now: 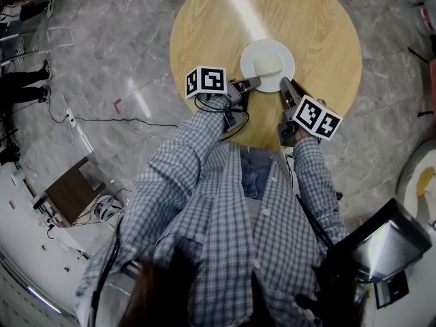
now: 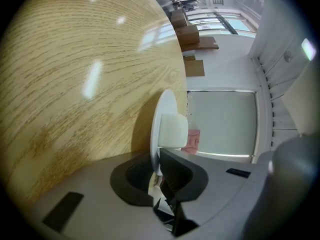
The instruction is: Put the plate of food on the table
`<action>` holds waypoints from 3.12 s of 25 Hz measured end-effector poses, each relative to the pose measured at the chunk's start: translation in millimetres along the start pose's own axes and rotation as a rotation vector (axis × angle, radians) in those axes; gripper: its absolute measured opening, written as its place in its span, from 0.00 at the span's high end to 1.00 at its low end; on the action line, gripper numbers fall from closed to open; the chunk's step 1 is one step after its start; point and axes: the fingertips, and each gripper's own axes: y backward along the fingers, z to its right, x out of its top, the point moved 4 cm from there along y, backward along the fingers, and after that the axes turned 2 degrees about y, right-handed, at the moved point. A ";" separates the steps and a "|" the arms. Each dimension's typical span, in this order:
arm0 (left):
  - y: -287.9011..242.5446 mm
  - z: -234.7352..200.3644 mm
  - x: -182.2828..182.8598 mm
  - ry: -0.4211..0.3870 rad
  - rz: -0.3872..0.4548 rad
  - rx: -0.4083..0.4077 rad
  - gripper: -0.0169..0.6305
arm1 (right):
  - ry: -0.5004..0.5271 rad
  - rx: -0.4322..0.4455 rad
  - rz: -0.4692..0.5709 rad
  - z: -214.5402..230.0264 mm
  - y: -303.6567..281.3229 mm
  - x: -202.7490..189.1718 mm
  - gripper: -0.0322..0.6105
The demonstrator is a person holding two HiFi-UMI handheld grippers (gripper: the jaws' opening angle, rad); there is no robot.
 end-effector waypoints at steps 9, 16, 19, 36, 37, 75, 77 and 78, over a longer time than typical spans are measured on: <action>-3.4 2.6 0.6 -0.055 -0.034 0.109 0.92 | 0.070 -0.052 -0.027 -0.4 -1.4 0.3 0.83; -1.8 0.9 2.2 0.042 -0.033 0.082 0.92 | 0.048 -0.060 -0.030 -1.3 -1.3 2.2 0.82; -1.1 2.0 2.4 0.077 -0.020 0.040 0.90 | 0.004 -0.016 -0.020 -1.7 0.4 4.2 0.78; 1.3 -2.6 4.8 0.150 0.025 -0.070 0.82 | 0.929 -0.092 -0.118 -40.1 18.7 -29.8 0.72; 1.5 -1.9 4.5 0.153 0.024 -0.069 0.82 | 1.038 -0.112 -0.131 -43.9 17.7 -34.7 0.72; 15.9 -14.3 -15.7 0.190 -0.008 -0.132 0.82 | 1.834 -0.311 -0.245 -54.4 -13.9 -67.9 0.89; 16.4 -11.9 -15.5 0.179 -0.004 -0.144 0.82 | 1.744 -0.276 -0.263 -56.4 -12.8 -65.6 0.89; 16.5 -11.0 -15.1 0.172 0.000 -0.152 0.82 | 1.702 -0.260 -0.270 -57.6 -12.4 -64.4 0.89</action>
